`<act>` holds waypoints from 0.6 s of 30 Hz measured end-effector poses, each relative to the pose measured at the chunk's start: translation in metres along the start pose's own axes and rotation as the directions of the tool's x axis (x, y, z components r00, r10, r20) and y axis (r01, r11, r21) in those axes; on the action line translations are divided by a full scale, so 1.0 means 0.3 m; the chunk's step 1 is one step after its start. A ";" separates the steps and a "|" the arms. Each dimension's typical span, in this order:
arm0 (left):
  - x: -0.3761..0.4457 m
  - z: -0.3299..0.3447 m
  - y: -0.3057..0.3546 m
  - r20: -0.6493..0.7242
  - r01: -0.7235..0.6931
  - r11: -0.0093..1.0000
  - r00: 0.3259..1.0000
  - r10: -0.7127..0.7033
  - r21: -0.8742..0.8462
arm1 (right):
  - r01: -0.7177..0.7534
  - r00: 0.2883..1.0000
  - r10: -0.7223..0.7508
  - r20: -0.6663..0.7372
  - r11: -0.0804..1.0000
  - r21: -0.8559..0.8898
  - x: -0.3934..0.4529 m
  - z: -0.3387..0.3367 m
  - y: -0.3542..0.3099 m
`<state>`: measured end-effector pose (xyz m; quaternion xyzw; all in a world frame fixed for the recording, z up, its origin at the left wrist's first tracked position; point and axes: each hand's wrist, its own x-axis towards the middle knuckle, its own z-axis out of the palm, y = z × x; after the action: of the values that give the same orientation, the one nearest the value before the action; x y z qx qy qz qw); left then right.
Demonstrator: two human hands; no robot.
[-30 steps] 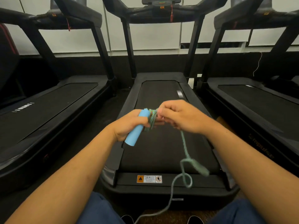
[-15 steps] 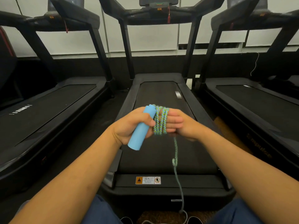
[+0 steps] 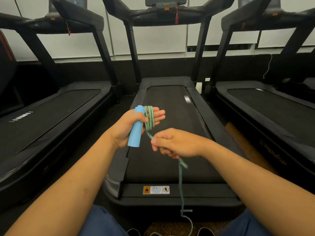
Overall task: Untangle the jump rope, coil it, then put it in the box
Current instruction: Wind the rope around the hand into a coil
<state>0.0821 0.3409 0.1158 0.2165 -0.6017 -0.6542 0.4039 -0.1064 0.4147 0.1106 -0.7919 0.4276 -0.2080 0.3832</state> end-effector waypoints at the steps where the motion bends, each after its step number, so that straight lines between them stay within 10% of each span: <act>1: -0.002 -0.001 -0.005 0.002 0.022 0.999 1.000 -0.023 0.036 | 0.018 1.000 -0.018 -0.021 1.000 0.004 -0.008 -0.013 -0.014; 11: -0.023 0.085 -0.023 0.231 0.191 0.942 0.938 -0.258 0.277 | 0.115 0.924 -0.088 -0.372 0.992 0.051 -0.047 -0.169 -0.003; 18: -0.052 0.146 0.012 0.336 0.192 0.980 0.920 -0.201 0.062 | 0.200 0.898 -0.089 -0.432 0.955 0.218 -0.018 -0.173 0.081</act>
<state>0.0585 0.3802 0.1240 0.1649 -0.6467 -0.7105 0.2231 -0.1560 0.3887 0.1236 -0.7023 0.4086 -0.4541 0.3656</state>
